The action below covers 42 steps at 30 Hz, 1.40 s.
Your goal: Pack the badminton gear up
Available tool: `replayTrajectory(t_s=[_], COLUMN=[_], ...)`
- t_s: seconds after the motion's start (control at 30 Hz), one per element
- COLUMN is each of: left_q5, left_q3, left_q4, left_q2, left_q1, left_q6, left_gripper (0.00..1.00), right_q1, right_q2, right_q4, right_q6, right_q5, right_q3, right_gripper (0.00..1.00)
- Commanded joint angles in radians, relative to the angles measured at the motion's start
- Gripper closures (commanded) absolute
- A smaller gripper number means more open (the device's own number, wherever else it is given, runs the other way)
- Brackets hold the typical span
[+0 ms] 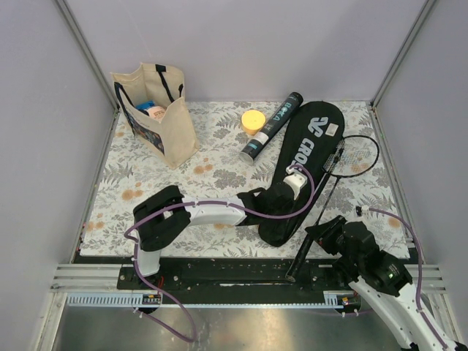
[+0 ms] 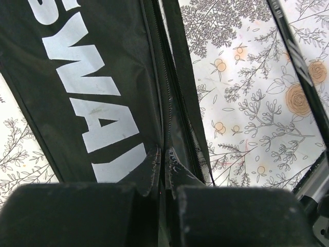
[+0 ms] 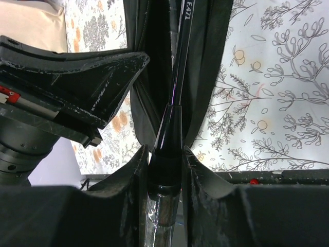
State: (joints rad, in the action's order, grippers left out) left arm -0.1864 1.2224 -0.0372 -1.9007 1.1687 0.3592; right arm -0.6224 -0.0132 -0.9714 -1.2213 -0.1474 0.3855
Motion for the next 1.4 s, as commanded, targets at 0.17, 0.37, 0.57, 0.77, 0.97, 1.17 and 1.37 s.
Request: replayTrajectory(t_s=[0.17, 0.37, 0.57, 0.77, 0.97, 1.17, 1.37], left_q5=[0.082, 0.133, 0.208, 0.286, 0.350, 0.396, 0.392], left_q3=[0.031, 0.040, 0.032, 0.023, -0.012, -0.037, -0.057], left_q4=[-0.109, -0.127, -0.151, -0.174, -0.184, -0.193, -0.202], left_q2=[0.040, 0.043, 0.051, 0.069, 0.104, 0.109, 0.112], left_q1=[-0.024, -0.029, -0.037, -0.049, -0.050, -0.049, -0.049], left_q6=[-0.022, -0.035, -0.055, -0.091, -0.115, -0.112, -0.108], left_gripper=[1.00, 1.00, 1.00, 1.00, 1.00, 1.00, 1.00], right_q1=[0.000, 0.000, 0.000, 0.000, 0.000, 0.001, 0.036], right_q2=[0.110, 0.127, 0.035, -0.030, -0.148, -0.355, -0.522], right_q4=[0.129, 0.227, 0.310, 0.351, 0.418, 0.430, 0.435], right_q6=[0.000, 0.052, 0.104, 0.144, 0.204, 0.376, 0.440], right_q5=[0.144, 0.262, 0.388, 0.445, 0.386, 0.292, 0.313], right_q3=[-0.017, -0.056, -0.070, -0.069, -0.096, -0.004, 0.096], right_gripper=[1.00, 1.00, 1.00, 1.00, 1.00, 1.00, 0.99])
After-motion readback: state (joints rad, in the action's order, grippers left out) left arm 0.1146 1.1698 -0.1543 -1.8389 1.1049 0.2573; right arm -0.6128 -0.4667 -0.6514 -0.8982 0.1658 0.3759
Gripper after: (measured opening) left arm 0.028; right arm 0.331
